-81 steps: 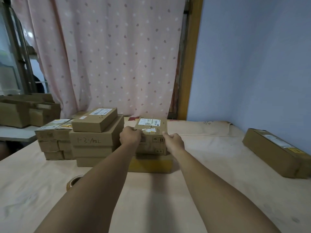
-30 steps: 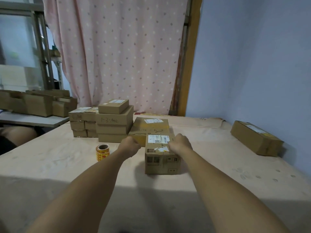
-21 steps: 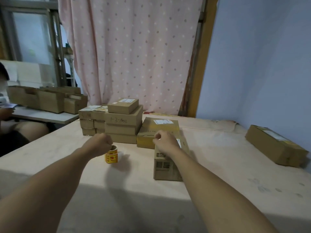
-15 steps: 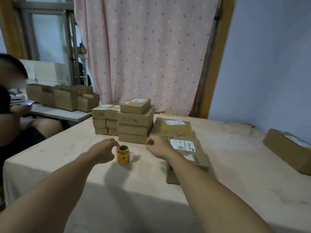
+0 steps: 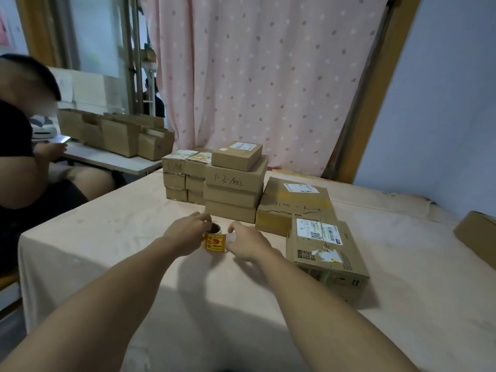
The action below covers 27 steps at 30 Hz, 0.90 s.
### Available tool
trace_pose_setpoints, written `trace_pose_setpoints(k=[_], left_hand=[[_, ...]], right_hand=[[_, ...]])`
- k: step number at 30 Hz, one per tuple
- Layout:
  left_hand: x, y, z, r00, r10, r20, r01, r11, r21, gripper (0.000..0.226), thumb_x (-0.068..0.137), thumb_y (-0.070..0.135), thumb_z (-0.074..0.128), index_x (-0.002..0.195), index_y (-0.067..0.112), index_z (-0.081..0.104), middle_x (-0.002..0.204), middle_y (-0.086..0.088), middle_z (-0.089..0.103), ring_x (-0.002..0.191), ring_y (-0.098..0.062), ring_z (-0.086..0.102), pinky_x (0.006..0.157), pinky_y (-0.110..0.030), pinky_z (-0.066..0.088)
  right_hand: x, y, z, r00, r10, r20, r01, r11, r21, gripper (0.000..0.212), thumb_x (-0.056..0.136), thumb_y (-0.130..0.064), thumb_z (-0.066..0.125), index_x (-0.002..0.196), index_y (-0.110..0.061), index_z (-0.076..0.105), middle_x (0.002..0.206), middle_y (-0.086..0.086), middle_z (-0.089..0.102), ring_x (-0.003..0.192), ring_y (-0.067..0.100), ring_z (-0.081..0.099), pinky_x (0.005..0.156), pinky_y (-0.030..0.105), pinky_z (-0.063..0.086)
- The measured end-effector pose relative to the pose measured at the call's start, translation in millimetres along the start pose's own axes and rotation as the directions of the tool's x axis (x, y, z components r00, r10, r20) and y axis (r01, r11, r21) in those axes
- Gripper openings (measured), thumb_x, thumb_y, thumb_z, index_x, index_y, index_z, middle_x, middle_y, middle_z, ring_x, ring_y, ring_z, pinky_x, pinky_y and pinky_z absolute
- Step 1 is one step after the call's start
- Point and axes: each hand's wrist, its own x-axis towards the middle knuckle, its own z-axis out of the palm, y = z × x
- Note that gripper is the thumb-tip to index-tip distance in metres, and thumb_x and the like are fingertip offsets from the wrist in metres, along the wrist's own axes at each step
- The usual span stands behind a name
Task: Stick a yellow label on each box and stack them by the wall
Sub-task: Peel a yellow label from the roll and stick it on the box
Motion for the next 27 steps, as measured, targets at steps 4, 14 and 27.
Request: trace_pose_setpoints(k=[4,14,27], left_hand=[[4,2,1,0.999,0.009,-0.046,-0.011,0.999,-0.035,0.030,0.096,0.025,0.064,0.126,0.019,0.067,0.130,0.002,0.053,0.113,-0.017,0.052,0.067,-0.026,0.044],[13,10,-5,0.969,-0.230,-0.091,0.177,0.900,-0.398,0.016,0.084,0.035,0.076,0.086,0.019,0.077,0.082,-0.007,0.064,0.081,-0.021,0.048,0.063,-0.036,0.042],[29,54,-23,0.955,-0.199,-0.221,0.074,0.879,-0.471,0.015,0.077,0.034,0.072,0.080,0.021,0.078,0.072,-0.007,0.064,0.076,-0.020,0.045,0.063,-0.040,0.047]], right_hand=[[5,2,8,0.998,0.070,-0.007,-0.069,0.995,0.077,0.053,0.090,-0.038,0.064,0.136,-0.028,0.040,0.121,0.004,0.062,0.102,0.028,0.063,0.085,0.045,0.057],[11,3,2,0.982,0.055,-0.180,-0.003,0.960,0.279,0.079,0.086,-0.046,0.066,0.149,-0.036,0.021,0.130,-0.011,0.065,0.115,0.026,0.060,0.091,0.046,0.053],[7,24,-18,0.942,0.005,-0.336,0.101,0.949,0.298,0.030,0.085,-0.053,0.070,0.104,-0.030,0.065,0.108,-0.009,0.069,0.099,0.016,0.063,0.081,0.037,0.055]])
